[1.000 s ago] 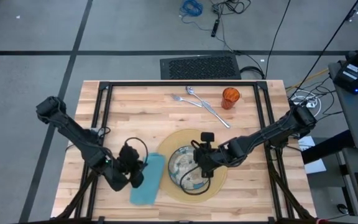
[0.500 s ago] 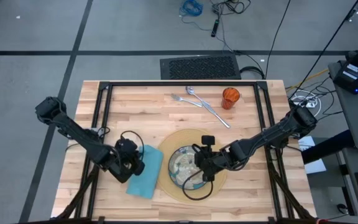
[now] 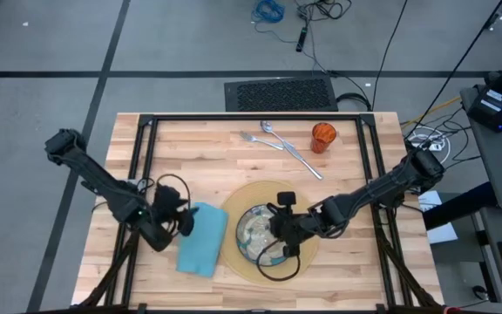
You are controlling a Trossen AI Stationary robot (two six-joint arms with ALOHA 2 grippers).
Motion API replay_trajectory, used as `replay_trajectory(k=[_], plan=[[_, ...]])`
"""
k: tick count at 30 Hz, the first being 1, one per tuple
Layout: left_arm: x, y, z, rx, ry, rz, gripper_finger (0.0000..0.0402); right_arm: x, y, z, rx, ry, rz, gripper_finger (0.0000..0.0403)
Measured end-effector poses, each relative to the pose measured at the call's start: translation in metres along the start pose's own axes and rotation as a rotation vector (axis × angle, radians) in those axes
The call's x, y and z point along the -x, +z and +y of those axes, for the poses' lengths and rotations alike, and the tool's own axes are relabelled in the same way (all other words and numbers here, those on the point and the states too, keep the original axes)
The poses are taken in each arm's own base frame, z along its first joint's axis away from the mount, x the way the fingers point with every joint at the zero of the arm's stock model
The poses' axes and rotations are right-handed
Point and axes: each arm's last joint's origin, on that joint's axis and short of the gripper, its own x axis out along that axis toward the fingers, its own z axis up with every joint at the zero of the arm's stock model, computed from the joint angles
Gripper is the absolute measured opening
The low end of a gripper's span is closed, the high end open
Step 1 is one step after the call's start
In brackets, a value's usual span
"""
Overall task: Set table place
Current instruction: Put the blue napkin to the left of the brown mat
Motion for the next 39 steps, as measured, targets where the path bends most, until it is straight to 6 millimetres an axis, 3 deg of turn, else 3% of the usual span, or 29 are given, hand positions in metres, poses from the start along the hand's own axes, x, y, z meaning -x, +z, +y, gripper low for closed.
replay_trajectory(k=[4, 7, 10, 16, 20, 28, 33, 39], plan=[[0.014, -0.007, -0.018, 0.066, -0.201, 0.037, 0.0221, -0.005, 0.004, -0.01, 0.016, 0.032, -0.02, 0.0118], [0.021, -0.014, -0.022, 0.092, -0.247, 0.065, 0.0218, -0.011, 0.006, -0.027, 0.005, 0.0, -0.015, 0.0118], [0.024, -0.02, -0.016, 0.074, -0.165, 0.078, 0.0204, -0.025, -0.001, -0.047, -0.022, -0.016, -0.024, 0.0118], [0.028, -0.018, 0.007, -0.006, 0.113, 0.007, 0.0178, -0.058, -0.026, -0.089, -0.165, 0.176, -0.134, 0.0118], [0.034, -0.015, 0.022, -0.019, 0.23, -0.056, 0.0175, -0.067, -0.038, -0.111, -0.227, 0.257, -0.193, 0.0118], [0.04, -0.005, 0.033, -0.07, 0.309, -0.066, 0.0175, -0.073, -0.03, -0.145, -0.251, 0.365, -0.398, 0.0118], [0.045, 0.006, 0.044, -0.078, 0.384, -0.025, 0.0175, -0.097, -0.033, -0.173, -0.368, 0.333, -0.308, 0.0118], [0.044, 0.02, 0.057, -0.012, 0.445, 0.086, 0.0175, -0.135, -0.023, -0.189, -0.367, 0.335, -0.143, 0.0118]])
